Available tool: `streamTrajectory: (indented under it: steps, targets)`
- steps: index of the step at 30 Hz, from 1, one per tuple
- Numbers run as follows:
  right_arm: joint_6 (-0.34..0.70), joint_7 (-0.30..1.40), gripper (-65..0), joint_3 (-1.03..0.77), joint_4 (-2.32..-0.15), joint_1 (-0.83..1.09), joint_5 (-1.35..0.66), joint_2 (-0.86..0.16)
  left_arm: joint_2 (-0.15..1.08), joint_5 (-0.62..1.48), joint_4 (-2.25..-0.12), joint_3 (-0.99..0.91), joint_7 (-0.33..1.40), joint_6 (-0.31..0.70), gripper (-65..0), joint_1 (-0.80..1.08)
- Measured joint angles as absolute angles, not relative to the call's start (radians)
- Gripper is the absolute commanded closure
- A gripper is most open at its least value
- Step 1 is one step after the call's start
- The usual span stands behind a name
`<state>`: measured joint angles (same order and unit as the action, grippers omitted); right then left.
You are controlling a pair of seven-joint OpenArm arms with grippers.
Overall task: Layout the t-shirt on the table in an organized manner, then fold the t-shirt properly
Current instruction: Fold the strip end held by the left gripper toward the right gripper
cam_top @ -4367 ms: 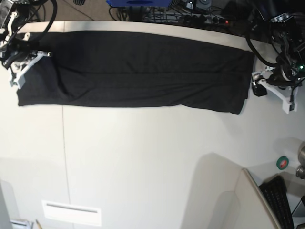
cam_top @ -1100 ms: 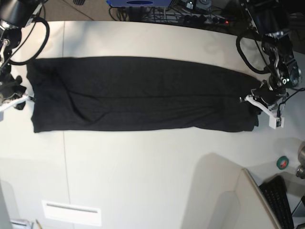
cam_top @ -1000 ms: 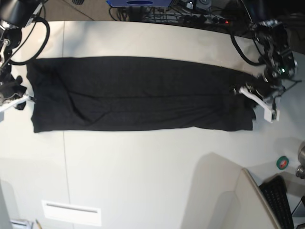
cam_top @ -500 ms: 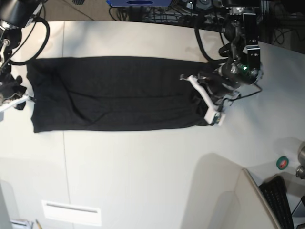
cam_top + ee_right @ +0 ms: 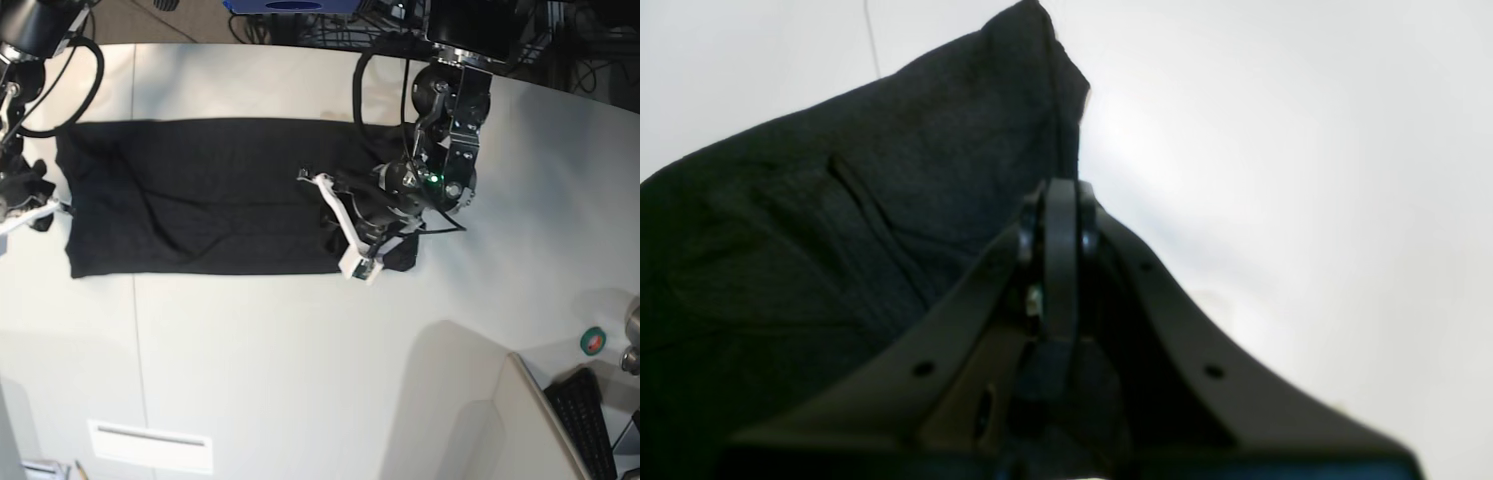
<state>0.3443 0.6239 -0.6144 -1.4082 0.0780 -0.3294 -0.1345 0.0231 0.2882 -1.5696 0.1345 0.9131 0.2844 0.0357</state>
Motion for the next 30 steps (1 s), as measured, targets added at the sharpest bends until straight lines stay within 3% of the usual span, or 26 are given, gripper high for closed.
streamTrajectory:
  steps: [30]
  targets:
    - [0.344,0.624,0.0,-0.614,-1.408,0.075,-0.329,-0.134,-0.035,0.284,-1.483,0.207,0.918,0.279,0.0,-0.011]
